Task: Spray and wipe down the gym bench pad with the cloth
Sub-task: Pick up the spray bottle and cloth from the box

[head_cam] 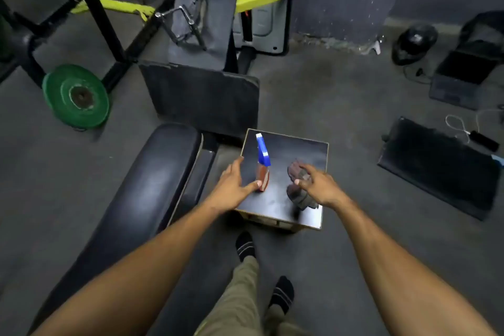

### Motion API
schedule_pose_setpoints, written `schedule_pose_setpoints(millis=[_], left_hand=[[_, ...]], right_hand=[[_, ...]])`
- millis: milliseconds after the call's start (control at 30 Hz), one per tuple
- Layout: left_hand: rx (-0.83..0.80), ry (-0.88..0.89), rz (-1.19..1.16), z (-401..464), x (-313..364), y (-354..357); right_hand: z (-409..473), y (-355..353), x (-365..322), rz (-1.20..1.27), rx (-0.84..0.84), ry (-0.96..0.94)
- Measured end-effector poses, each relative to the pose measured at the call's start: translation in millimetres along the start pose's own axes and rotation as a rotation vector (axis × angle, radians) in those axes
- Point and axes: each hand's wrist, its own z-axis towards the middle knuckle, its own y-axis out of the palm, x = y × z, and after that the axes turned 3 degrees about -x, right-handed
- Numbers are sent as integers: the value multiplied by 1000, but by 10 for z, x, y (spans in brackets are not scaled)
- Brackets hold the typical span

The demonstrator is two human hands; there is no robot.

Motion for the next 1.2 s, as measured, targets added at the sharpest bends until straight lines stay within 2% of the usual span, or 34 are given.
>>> schedule_pose_setpoints(millis=[67, 200, 500, 600, 733, 1000, 1200], left_hand=[[-11, -17, -56, 265, -64, 17], [-103, -32, -30, 678, -218, 71], [-298, 192, -33, 1173, -461, 237], [-275, 209, -21, 1255, -485, 309], [-244, 227, -11, 1251, -482, 334], [-129, 242, -98, 891, -625, 227], [84, 136, -267, 220, -857, 54]], right_hand=[[230, 64, 33, 32, 18, 2], [662, 353, 176, -19, -70, 125], [1202, 804, 574, -124, -209, 374], [1253, 832, 593, -193, -195, 382], [1227, 792, 566, -150, -153, 353], [924, 852, 299, 192, 28, 274], [810, 948, -149, 462, -25, 162]])
